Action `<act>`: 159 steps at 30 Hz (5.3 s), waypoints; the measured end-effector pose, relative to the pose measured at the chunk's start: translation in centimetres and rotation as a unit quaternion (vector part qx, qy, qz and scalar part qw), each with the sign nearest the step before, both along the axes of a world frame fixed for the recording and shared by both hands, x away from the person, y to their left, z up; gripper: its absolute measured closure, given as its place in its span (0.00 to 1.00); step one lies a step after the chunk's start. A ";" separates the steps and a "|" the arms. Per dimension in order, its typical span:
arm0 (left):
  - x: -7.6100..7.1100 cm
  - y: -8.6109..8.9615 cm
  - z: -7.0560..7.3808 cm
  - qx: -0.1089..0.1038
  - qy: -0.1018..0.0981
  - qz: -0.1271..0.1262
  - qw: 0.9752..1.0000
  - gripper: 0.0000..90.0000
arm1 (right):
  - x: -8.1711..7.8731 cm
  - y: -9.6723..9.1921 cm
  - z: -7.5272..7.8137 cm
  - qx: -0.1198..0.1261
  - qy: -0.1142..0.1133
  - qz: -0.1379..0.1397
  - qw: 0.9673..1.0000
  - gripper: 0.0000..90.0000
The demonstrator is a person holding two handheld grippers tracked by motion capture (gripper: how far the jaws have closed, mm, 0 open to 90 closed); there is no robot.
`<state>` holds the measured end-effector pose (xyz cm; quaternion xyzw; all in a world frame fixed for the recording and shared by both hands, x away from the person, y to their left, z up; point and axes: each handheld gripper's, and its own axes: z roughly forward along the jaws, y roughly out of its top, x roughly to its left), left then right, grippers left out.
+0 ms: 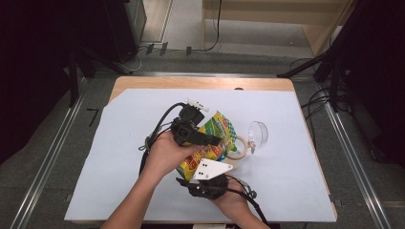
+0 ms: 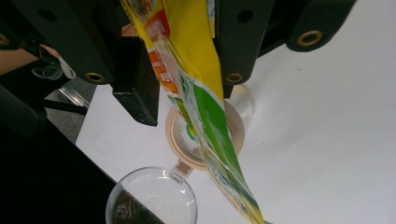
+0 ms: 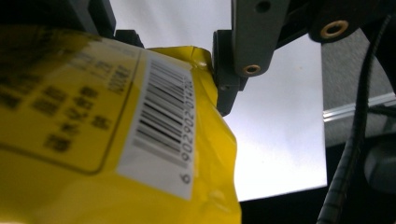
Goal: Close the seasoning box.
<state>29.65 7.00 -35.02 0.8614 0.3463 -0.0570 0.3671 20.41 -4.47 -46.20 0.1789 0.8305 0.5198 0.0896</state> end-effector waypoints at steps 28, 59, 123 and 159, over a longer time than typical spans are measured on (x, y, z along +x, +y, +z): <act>0.1 0.5 0.4 0.004 -0.014 -0.003 1.000 0.94 | 0.8 0.1 0.4 0.033 0.060 0.005 0.998 0.72; 3.1 -0.2 1.4 0.009 0.034 -0.006 0.999 0.95 | 2.7 0.8 1.6 0.011 0.060 0.010 0.998 0.80; 4.1 -1.2 2.7 0.042 0.050 -0.007 0.998 0.94 | 3.7 0.6 2.4 0.066 0.099 0.033 0.992 0.81; 4.4 -0.3 2.5 0.023 0.039 0.016 0.999 0.96 | 4.0 0.9 2.7 0.039 0.078 0.026 0.996 0.80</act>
